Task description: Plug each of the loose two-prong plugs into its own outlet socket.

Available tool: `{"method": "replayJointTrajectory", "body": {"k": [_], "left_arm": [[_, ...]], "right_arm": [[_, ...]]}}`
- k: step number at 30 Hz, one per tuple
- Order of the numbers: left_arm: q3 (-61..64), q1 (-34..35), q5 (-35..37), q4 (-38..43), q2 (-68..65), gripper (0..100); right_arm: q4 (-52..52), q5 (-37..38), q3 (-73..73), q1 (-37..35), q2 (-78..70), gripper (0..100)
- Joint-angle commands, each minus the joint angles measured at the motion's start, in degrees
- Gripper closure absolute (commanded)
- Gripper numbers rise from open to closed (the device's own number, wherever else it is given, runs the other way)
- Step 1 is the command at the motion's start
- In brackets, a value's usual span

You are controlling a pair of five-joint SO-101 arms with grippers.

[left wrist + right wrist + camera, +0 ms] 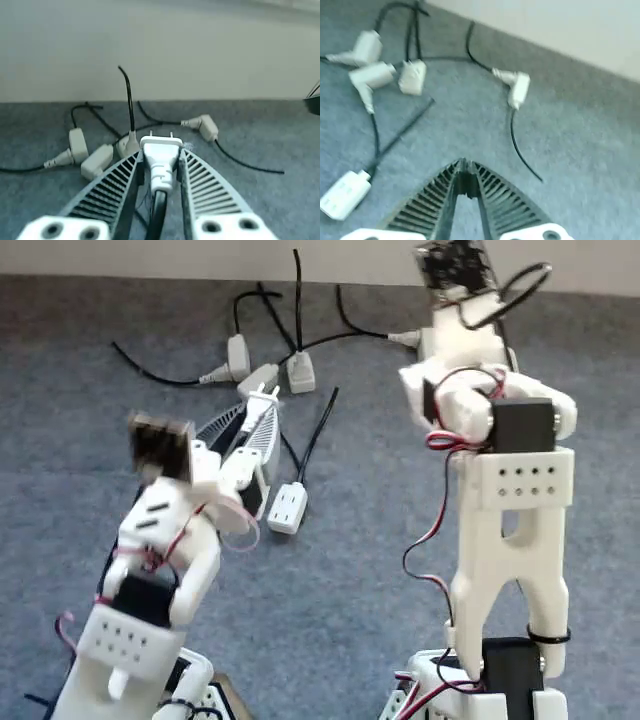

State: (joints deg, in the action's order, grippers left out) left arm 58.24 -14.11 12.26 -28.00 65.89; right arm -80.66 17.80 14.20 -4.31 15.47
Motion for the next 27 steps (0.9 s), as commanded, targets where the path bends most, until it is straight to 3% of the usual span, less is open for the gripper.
{"method": "replayJointTrajectory", "body": {"k": [1,10,15,18,23,27], "left_arm": [[-19.2,1.3,0.1,-17.0,-14.8,100],[-57.7,1.4,0.0,-53.5,-46.4,99],[-73.6,0.9,0.4,-66.9,-59.8,99],[-76.4,-0.4,0.5,-70.0,-63.1,99],[-70.7,-5.6,1.6,-70.0,-66.2,99],[-66.4,-4.9,1.6,-67.3,-67.9,99]], "right_arm": [[-2.8,0.4,-1.5,4.9,2.9,99.1],[-5.7,0.4,-11.8,9.4,2.9,99.1],[-5.5,0.4,-18.1,9.5,2.9,99.1],[-5.1,0.4,-21.5,9.5,2.9,99.1],[-5.1,0.4,-25.7,9.5,2.9,99.1],[-5.1,0.4,-29.2,9.5,2.9,99.1]]}}
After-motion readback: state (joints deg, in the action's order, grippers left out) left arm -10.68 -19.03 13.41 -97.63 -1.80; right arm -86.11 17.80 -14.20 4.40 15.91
